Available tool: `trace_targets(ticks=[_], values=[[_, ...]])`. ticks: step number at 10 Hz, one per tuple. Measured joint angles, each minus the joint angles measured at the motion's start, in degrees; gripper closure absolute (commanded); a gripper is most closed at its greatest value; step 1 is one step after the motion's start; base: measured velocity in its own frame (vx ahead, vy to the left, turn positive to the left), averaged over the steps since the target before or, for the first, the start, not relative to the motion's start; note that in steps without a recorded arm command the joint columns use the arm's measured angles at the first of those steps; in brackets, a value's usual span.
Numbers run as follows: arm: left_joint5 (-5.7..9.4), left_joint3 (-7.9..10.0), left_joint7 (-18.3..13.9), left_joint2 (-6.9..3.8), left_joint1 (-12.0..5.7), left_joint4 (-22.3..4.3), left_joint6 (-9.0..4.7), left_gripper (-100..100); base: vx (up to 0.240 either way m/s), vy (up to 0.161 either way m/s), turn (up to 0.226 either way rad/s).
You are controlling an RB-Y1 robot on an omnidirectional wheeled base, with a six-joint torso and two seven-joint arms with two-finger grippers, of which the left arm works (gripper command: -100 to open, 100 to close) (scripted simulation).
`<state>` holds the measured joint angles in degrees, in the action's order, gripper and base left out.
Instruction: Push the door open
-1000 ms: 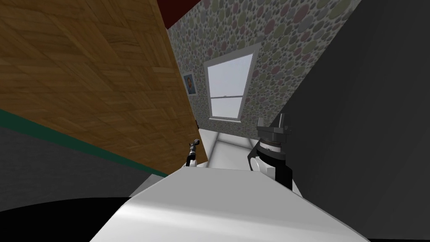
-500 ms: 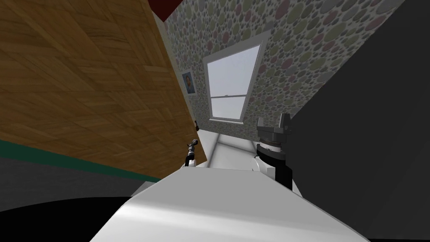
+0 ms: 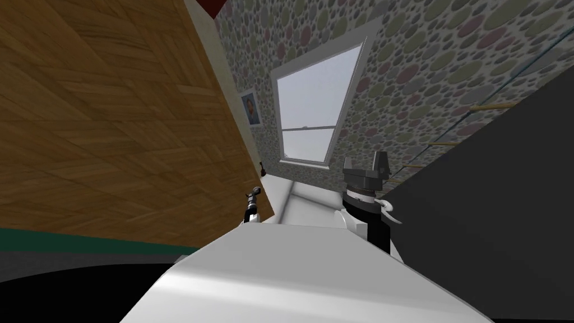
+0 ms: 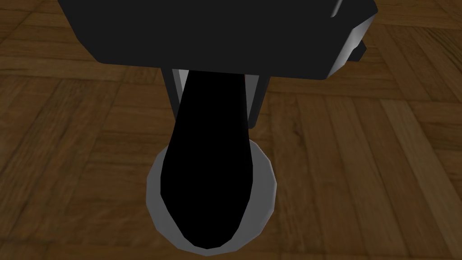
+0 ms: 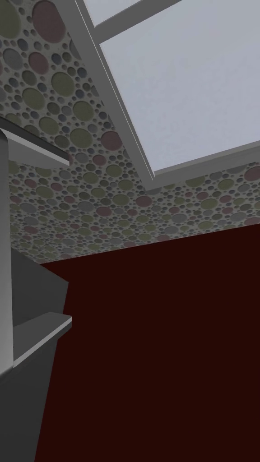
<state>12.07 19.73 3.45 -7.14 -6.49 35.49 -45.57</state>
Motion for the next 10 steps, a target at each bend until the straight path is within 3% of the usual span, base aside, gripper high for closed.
trace_targets(ticks=[3,5,7,10], values=[[1.08,1.82,0.88,-0.04,0.93,1.77,1.06,100,0.185,-0.008,0.038],[1.75,2.97,0.99,-0.82,-0.58,-1.2,-0.24,100,0.201,-0.025,0.076],[2.53,4.42,2.03,-0.57,0.17,-0.08,0.18,100,0.199,-0.037,0.052],[3.5,6.05,2.04,-1.43,0.35,-1.27,-0.62,100,0.2,-0.022,0.055]])
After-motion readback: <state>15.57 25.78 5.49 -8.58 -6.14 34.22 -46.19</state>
